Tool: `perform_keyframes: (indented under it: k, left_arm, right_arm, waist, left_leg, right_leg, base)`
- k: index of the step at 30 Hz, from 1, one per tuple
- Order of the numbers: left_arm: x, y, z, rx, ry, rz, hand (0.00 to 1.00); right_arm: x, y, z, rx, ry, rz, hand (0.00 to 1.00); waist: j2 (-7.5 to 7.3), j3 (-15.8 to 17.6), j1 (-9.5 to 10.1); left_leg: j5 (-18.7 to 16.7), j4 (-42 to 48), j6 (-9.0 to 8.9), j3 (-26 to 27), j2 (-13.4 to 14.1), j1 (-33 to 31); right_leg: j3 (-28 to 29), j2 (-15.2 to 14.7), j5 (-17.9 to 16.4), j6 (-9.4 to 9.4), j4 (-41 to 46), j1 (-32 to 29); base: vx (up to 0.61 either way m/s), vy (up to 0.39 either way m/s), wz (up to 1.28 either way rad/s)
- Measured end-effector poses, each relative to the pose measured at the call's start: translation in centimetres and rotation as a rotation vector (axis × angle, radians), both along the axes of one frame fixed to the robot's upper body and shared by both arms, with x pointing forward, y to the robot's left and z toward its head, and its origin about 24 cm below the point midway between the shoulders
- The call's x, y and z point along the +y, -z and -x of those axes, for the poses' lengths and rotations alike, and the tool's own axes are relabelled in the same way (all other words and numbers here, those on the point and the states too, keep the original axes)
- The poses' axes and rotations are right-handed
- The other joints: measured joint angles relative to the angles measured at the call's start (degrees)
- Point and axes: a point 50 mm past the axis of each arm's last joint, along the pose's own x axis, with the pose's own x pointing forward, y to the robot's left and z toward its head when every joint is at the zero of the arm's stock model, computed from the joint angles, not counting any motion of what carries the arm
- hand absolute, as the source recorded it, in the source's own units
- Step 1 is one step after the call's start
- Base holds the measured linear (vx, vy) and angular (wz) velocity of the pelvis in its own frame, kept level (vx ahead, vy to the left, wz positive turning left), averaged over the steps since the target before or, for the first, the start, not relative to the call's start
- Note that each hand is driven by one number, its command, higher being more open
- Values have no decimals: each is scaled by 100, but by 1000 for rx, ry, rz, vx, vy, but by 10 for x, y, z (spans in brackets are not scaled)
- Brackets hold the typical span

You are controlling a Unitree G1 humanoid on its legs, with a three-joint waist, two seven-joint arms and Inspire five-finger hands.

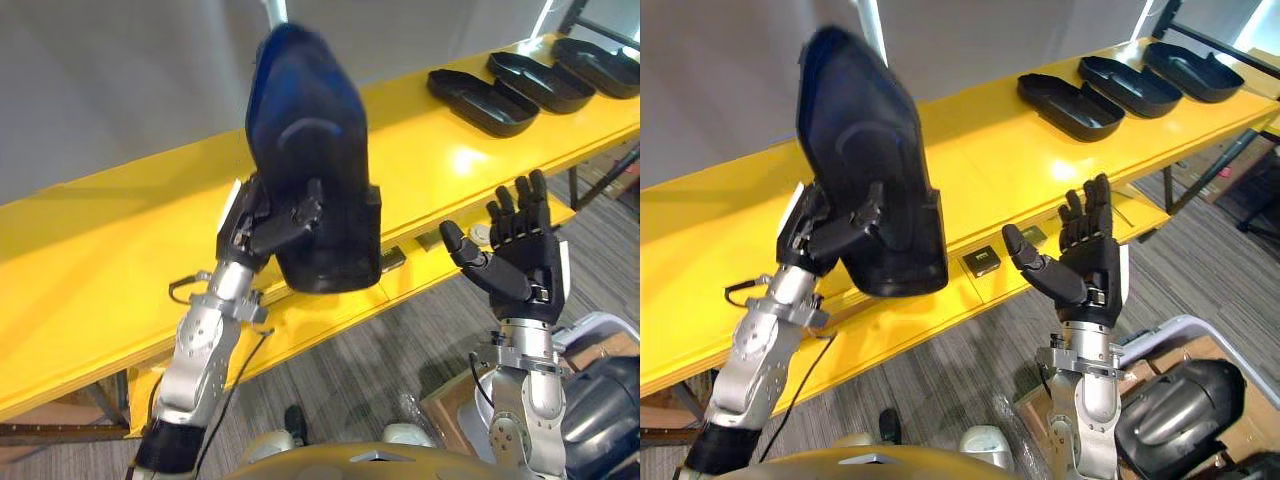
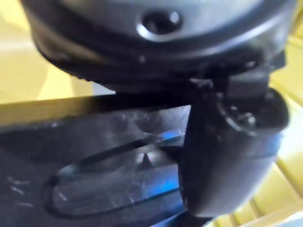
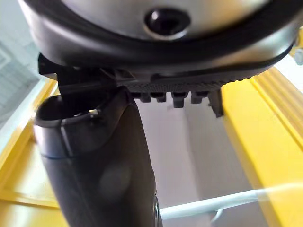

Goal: Walk over and take three plastic housings, then place them on the shelf

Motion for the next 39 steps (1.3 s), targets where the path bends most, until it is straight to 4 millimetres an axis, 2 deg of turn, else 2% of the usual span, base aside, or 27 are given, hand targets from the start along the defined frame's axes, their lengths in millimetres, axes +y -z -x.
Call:
perform_keyframes:
  k: [4, 7, 10, 15, 19, 26, 31, 38, 39]
  left_arm:
    - [14, -16, -47, 42, -110, 0, 0]
    - [40, -18, -78, 133, -290, 28, 0]
    - [59, -15, -94, 222, -417, 51, 0]
    - [68, -11, -107, 312, -499, 20, 0]
    - [68, 1, -109, 404, -525, -10, 0]
    - [63, 19, -116, 551, -523, -64, 0]
    - [70, 33, -115, 624, -575, -70, 0]
    - [71, 27, -121, 623, -685, -39, 0]
    - [71, 26, -121, 621, -695, -35, 100]
  right_arm:
    - [12, 7, -3, 57, -96, -1, 100]
    - [22, 9, -5, 82, -162, 11, 100]
    - [28, 13, -5, 104, -196, 9, 100]
    - [43, 19, -6, 143, -264, -11, 100]
    - [58, 30, -5, 202, -328, -34, 100]
    - [60, 33, -2, 222, -330, -40, 100]
    - [62, 35, -2, 246, -329, -46, 100]
    - [71, 38, 0, 272, -376, -42, 100]
    - [72, 38, 0, 273, -379, -42, 100]
  waist:
    - [60, -56, -212]
    - [61, -56, -370]
    - [62, -57, -406]
    - [60, -60, -422]
    - [59, -62, -562]
    - [56, -62, -583]
    - [32, -66, -576]
    - [-83, -71, -600]
    - [-86, -70, -603]
  left_leg:
    - [134, -307, 34, 190, 8, 151]
    - [148, -326, 29, 305, 45, 123]
    - [162, -329, 30, 371, 66, 98]
    - [283, -309, 42, 356, 102, -93]
    - [305, -310, 36, 304, 123, -104]
    - [337, -333, 44, 301, 150, -222]
    - [386, -333, 71, 378, 150, -259]
    - [393, -334, 75, 411, 152, -278]
    - [393, -334, 75, 413, 152, -279]
  right_leg:
    - [131, 48, 160, 13, -174, -11]
    - [235, 84, 298, 7, -339, -34]
    - [288, 105, 326, -5, -368, -115]
    - [258, 173, 437, -72, -411, -232]
    - [208, 183, 461, -89, -447, -210]
    - [223, 176, 528, -78, -492, -335]
    - [289, 164, 620, -67, -569, -380]
    - [318, 155, 650, -62, -577, -409]
    - [321, 155, 651, -61, -577, -411]
  base:
    - [-45, 38, -28]
    - [-71, 24, -24]
    - [-39, 9, -9]
    - [19, -9, 4]
    - [0, -1, 4]
    - [-44, 14, -1]
    - [-18, 19, -6]
    - [-2, 4, -1]
    - [0, 0, 0]
